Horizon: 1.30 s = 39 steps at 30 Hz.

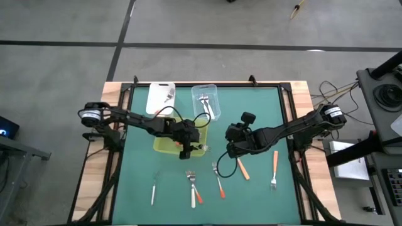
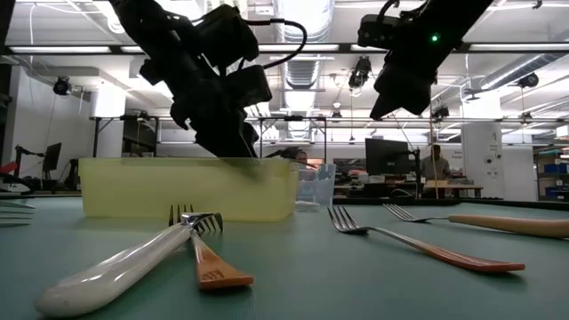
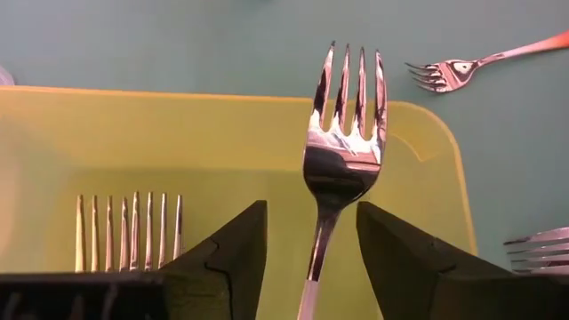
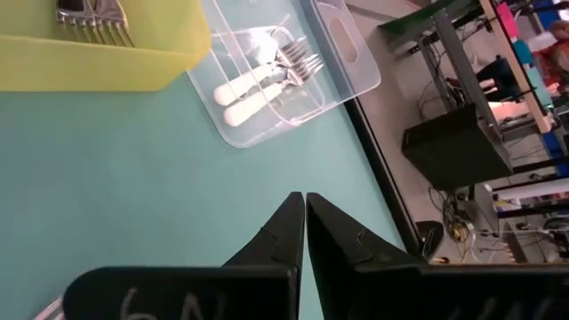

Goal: Sort silverware by color (type)
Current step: Put the orange fork into the white bin

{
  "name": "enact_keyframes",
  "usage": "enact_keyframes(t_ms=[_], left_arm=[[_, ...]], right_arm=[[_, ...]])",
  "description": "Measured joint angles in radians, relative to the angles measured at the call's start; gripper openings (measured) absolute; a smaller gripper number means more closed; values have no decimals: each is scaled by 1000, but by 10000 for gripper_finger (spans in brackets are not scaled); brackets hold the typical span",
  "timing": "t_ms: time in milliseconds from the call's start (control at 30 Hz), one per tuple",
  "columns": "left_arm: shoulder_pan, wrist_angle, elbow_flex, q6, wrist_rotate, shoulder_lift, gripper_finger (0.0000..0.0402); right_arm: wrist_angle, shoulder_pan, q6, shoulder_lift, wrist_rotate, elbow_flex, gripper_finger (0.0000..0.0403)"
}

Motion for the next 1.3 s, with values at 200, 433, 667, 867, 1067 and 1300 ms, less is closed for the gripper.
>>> enact_keyframes(t_ms=[200, 433, 667, 867, 1067, 1300], left_arm=[[-1, 4, 0, 0, 0, 17, 141], [-1, 2, 0, 0, 0, 19, 90], [-1, 0, 0, -15, -1, 18, 8], [-1, -3, 0, -42, -1, 14, 6], [-1, -10, -1, -49, -2, -29, 3], [-1, -24, -1, -33, -4, -139, 2]], right_arm=[[8, 0, 0, 0, 0, 0, 8], [26, 0, -1, 0, 0, 1, 8], [31, 0, 1, 0, 0, 1, 8], [35, 0, 3, 0, 0, 1, 8], [50, 0, 1, 0, 0, 2, 8], [67, 0, 2, 0, 0, 2, 8]])
